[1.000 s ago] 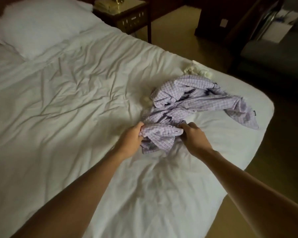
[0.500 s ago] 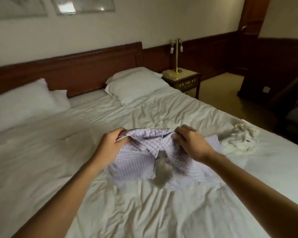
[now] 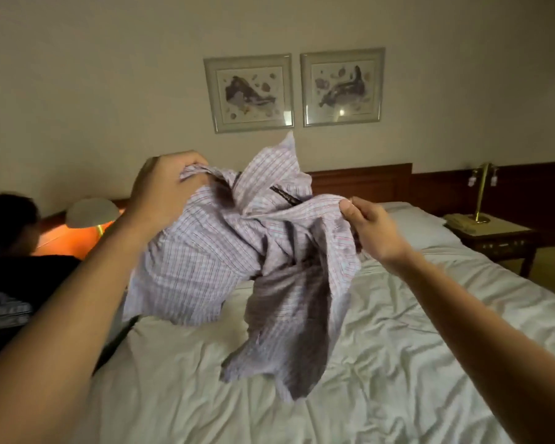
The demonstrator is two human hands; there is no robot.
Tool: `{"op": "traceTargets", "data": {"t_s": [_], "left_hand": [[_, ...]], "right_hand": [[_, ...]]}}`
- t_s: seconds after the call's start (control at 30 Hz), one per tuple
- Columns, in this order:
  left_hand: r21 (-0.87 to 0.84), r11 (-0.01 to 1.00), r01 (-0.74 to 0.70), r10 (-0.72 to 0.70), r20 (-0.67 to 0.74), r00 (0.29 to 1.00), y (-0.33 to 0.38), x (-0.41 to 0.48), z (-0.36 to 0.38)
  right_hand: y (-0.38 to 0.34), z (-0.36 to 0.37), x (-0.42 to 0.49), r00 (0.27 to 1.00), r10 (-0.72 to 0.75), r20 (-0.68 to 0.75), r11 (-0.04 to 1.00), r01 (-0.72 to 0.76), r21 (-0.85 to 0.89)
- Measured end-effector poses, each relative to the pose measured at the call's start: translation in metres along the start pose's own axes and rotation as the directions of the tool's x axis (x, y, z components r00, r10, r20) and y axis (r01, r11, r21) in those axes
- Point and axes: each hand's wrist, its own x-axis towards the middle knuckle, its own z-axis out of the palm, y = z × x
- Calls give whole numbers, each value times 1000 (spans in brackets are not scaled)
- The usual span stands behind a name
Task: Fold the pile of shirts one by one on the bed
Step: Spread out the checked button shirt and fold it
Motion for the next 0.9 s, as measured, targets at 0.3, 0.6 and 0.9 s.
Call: {"op": "traceTargets", "data": {"t_s": [0.3, 0.6, 0.9], "left_hand": [[405, 856, 322, -388, 90, 917, -58, -111, 189], [0, 886, 464, -247, 847, 471, -58, -380, 407], [135, 965, 225, -211, 909, 359, -116, -506, 353]], "right_hand": [[196, 10, -130, 918, 387, 85, 922, -384, -55], [406, -12, -324, 681, 711, -173, 434, -619, -654], [377, 95, -408, 606, 366, 706, 840, 112, -531]]}}
